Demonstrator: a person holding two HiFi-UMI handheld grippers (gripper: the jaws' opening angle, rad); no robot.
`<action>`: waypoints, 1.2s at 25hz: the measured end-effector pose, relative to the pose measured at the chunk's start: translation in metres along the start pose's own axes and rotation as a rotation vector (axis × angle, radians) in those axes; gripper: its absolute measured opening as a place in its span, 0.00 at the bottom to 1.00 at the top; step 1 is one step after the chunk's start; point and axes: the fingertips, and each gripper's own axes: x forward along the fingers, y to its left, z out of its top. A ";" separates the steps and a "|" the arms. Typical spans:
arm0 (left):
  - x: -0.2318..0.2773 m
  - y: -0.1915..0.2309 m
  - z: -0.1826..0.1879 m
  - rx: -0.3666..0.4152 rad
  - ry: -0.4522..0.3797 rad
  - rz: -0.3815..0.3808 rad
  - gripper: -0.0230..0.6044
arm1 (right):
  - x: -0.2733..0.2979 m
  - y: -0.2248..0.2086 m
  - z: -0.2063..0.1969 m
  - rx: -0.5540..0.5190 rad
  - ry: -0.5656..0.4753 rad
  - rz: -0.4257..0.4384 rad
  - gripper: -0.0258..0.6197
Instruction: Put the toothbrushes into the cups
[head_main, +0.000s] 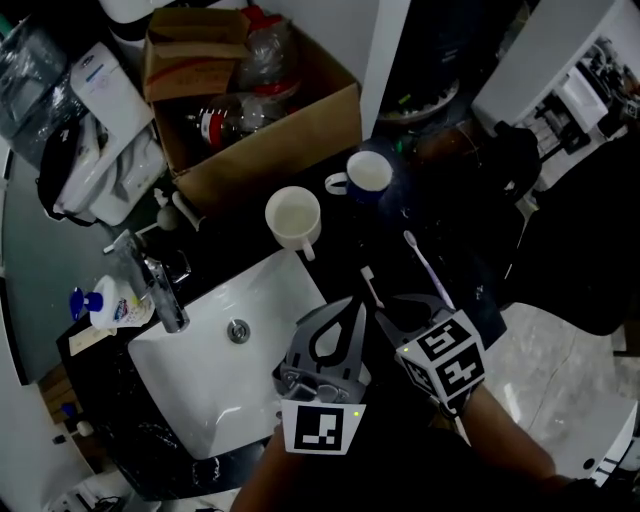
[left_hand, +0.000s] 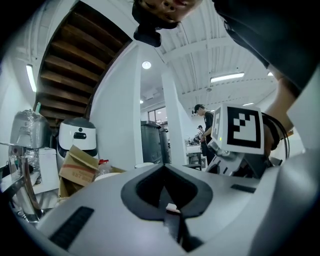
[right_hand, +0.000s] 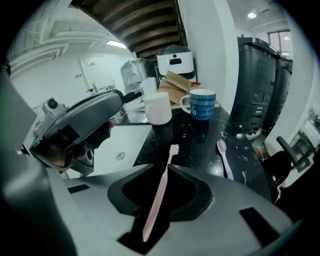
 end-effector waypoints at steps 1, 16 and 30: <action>0.001 -0.001 -0.001 -0.006 0.000 -0.004 0.05 | 0.003 -0.001 -0.004 0.000 0.023 0.002 0.18; 0.002 0.009 -0.007 -0.035 -0.026 -0.017 0.05 | 0.028 -0.002 -0.020 -0.042 0.163 -0.022 0.24; -0.002 0.011 -0.008 -0.047 -0.036 -0.023 0.05 | 0.029 -0.002 -0.023 -0.161 0.265 -0.032 0.15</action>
